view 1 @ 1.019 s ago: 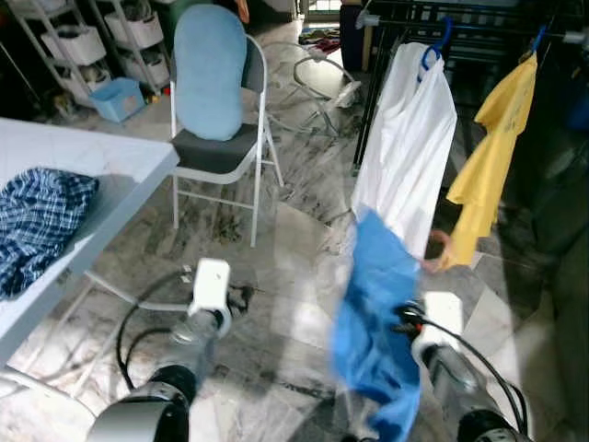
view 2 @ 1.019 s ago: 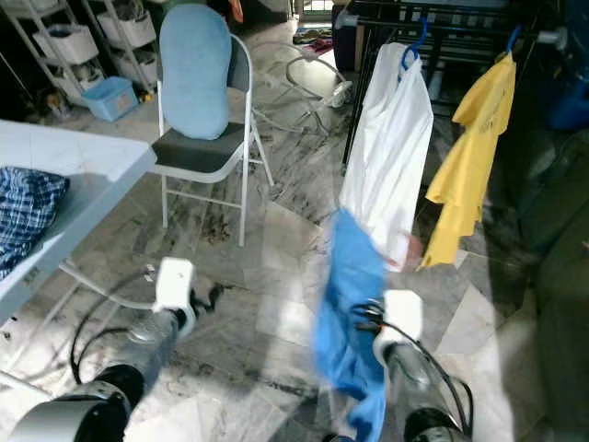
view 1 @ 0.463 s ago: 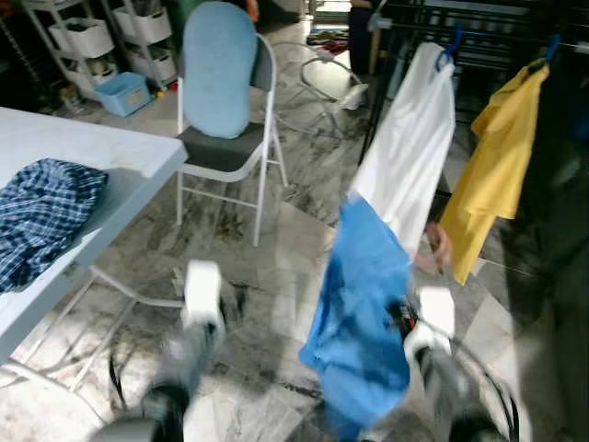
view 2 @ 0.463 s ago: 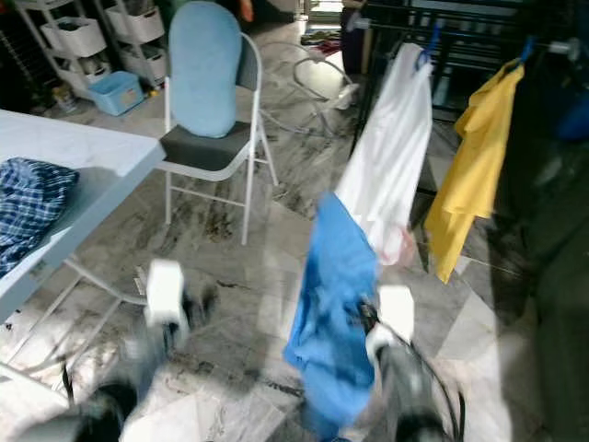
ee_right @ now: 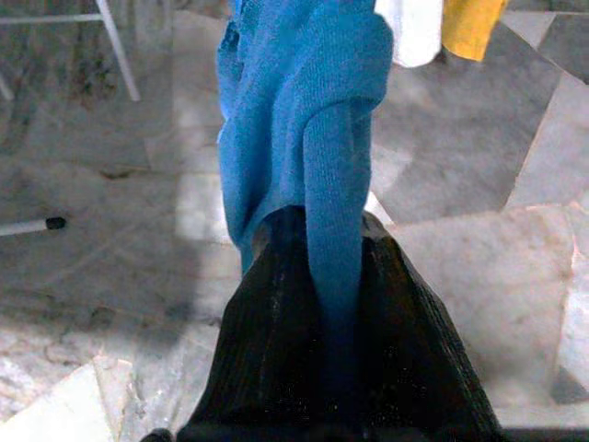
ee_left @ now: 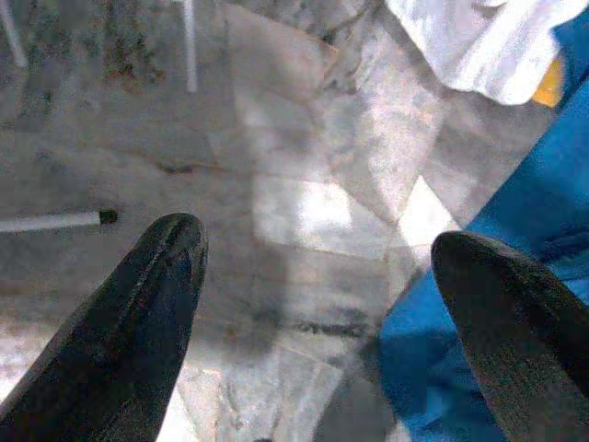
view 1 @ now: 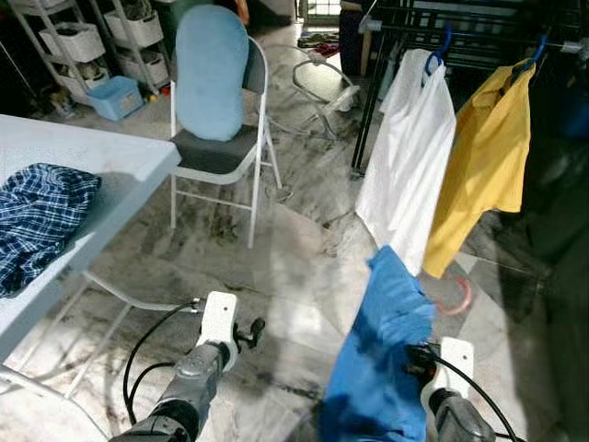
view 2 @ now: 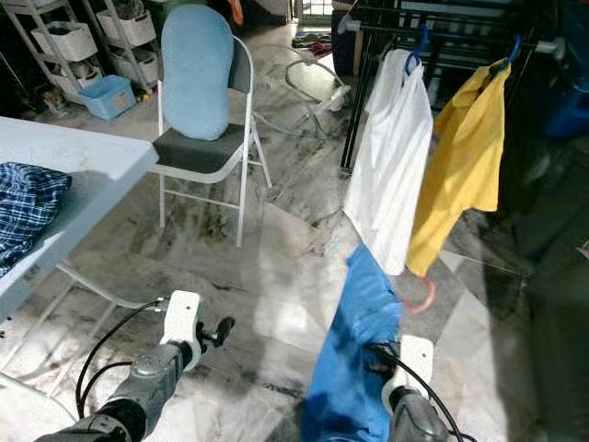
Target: Hang hanger
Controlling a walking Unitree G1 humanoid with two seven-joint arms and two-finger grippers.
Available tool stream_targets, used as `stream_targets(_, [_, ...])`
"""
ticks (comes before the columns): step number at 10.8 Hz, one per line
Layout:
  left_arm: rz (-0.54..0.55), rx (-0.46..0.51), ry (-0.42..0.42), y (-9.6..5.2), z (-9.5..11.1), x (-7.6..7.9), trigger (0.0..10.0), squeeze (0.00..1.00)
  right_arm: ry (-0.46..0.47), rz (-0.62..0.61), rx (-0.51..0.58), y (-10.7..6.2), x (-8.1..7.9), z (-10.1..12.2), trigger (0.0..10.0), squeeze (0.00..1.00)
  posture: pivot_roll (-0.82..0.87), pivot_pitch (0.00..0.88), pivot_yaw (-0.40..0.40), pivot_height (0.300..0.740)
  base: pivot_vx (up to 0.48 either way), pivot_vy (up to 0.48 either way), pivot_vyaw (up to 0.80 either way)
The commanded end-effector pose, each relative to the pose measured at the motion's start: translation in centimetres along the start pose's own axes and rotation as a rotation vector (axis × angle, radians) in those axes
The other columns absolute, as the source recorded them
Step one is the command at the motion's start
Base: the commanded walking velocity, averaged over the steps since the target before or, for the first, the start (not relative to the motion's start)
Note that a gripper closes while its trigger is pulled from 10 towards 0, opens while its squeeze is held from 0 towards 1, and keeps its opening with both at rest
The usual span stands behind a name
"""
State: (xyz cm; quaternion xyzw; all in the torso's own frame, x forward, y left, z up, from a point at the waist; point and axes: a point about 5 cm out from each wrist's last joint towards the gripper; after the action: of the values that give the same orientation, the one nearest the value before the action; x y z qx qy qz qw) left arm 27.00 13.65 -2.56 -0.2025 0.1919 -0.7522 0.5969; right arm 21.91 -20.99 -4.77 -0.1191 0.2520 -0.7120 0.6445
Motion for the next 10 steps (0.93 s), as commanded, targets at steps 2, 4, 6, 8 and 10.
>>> stream_targets(2, [0.015,-0.028,-0.009,-0.3,-0.8,-0.6,10.0,0.0,0.006,0.005,0.02,0.2,-0.2,0.5,10.0,0.0,-0.19,0.085,0.027,0.74,0.0,0.0,-0.29])
stream_targets(4, [0.02,-0.06,-0.045,-0.5,-1.6,-0.4,10.0,0.0,-0.008,0.016,0.026,0.3,-0.4,0.6,10.0,0.0,-0.21,0.106,0.026,0.74,0.0,0.0,-0.61])
stream_targets(6, [-0.014,-0.08,-0.018,-0.6,-1.8,-0.2,10.0,0.0,-0.003,0.01,0.021,0.0,-0.4,0.2,10.0,0.0,-0.21,0.112,0.031,0.74,0.0,0.0,-0.6])
stream_targets(8, [-0.021,-0.082,-0.017,-0.5,-1.7,-0.1,10.0,0.0,-0.016,0.014,0.02,0.0,-0.6,0.0,10.0,0.0,-0.22,0.113,0.032,0.74,0.0,0.0,-0.6])
stream_targets(10, [-0.033,-0.078,-0.017,-0.4,-1.6,0.1,10.0,0.0,-0.018,0.013,0.025,0.0,-0.7,0.1,10.0,0.0,-0.23,0.112,0.038,0.74,0.0,0.0,-0.57])
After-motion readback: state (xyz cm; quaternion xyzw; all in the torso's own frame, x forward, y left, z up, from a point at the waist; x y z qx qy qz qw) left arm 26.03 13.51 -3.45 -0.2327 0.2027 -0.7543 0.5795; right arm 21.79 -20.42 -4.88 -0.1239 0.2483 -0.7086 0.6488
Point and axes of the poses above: a point about 5 cm out from each wrist's last joint towards the gripper, its own y axis pointing out of the wrist towards the gripper, its own z axis along the axis of the wrist's last joint, x = y × z
